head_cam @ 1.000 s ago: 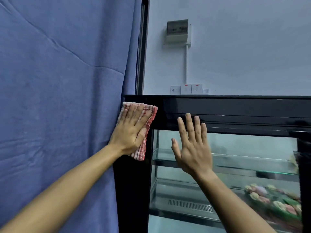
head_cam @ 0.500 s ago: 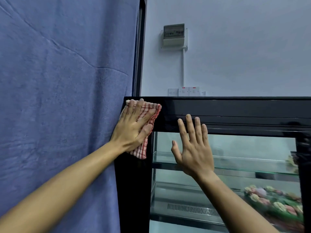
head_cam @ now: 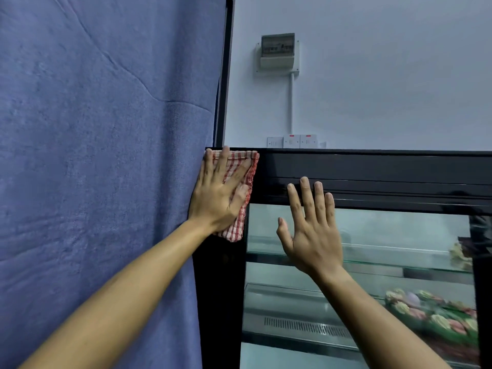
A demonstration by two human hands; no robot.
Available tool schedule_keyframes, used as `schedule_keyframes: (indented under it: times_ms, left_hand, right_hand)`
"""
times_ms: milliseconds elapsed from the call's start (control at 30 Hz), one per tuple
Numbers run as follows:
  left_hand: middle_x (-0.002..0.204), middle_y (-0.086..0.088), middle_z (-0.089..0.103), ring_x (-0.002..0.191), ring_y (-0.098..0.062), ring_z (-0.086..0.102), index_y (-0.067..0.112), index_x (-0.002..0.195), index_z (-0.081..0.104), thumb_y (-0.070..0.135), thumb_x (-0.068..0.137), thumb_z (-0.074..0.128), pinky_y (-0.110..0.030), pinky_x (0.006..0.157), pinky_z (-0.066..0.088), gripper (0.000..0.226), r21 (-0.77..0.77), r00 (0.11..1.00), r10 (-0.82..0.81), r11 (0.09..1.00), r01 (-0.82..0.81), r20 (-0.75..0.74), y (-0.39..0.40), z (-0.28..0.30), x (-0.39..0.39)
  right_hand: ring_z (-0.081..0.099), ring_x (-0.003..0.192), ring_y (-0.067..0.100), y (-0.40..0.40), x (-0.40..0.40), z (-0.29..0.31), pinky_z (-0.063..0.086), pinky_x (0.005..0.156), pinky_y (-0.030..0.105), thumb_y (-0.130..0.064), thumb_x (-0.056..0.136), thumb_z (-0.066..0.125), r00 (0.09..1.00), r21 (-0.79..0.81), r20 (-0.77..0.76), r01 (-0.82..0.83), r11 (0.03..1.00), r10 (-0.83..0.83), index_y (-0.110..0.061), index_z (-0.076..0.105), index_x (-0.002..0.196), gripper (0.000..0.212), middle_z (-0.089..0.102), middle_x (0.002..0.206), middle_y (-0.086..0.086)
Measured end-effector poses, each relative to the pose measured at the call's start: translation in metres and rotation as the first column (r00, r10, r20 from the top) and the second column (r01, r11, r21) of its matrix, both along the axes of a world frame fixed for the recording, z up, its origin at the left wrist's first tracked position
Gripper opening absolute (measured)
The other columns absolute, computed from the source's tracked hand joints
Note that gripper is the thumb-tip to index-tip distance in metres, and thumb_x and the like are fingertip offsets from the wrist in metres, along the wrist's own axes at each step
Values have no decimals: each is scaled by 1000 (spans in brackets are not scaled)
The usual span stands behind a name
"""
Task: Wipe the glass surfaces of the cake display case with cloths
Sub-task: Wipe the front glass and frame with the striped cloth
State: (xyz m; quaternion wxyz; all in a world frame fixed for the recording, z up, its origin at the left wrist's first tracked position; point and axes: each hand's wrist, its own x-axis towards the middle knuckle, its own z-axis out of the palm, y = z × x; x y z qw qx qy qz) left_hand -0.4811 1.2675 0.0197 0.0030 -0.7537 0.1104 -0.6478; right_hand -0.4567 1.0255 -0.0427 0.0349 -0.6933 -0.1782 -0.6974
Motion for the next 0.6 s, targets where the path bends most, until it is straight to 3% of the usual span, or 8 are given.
schedule_keyframes:
  times_ms: [167,367,467,600]
  left_hand:
    - [175,-7,-1,160,-39,-8,40,164,18,49,105,31,-52,130,-1,61,45,1000,6,999,-6,1,2,-20,-2]
    - [173,-15,13,159,-45,4,29,162,32,42,101,42,-63,127,13,63,208,999,-43,977,49,-34,24,-122,-7]
    - [173,-14,13,159,-44,4,31,162,29,42,100,42,-60,128,12,64,209,997,-46,976,57,-59,27,-112,-5]
    - [174,-12,6,160,-42,-1,34,164,23,46,102,39,-58,129,8,65,217,998,3,976,12,-67,31,-56,-5]
  right_hand:
    - [8,159,37,1,1,-1,13,128,56,-46,100,41,1000,0,13,4,1000,-4,-14,23,164,73,13,172,15]
    - [7,159,37,1,3,0,12,128,55,-45,100,44,1000,3,16,7,1000,-7,-14,23,164,74,13,172,15]
    - [8,159,37,1,2,0,11,128,55,-44,100,46,1000,11,17,10,1000,-10,-14,23,164,74,14,172,15]
    - [8,159,37,0,2,0,13,128,56,-45,100,44,1000,8,25,10,1000,-11,-14,24,164,73,14,172,15]
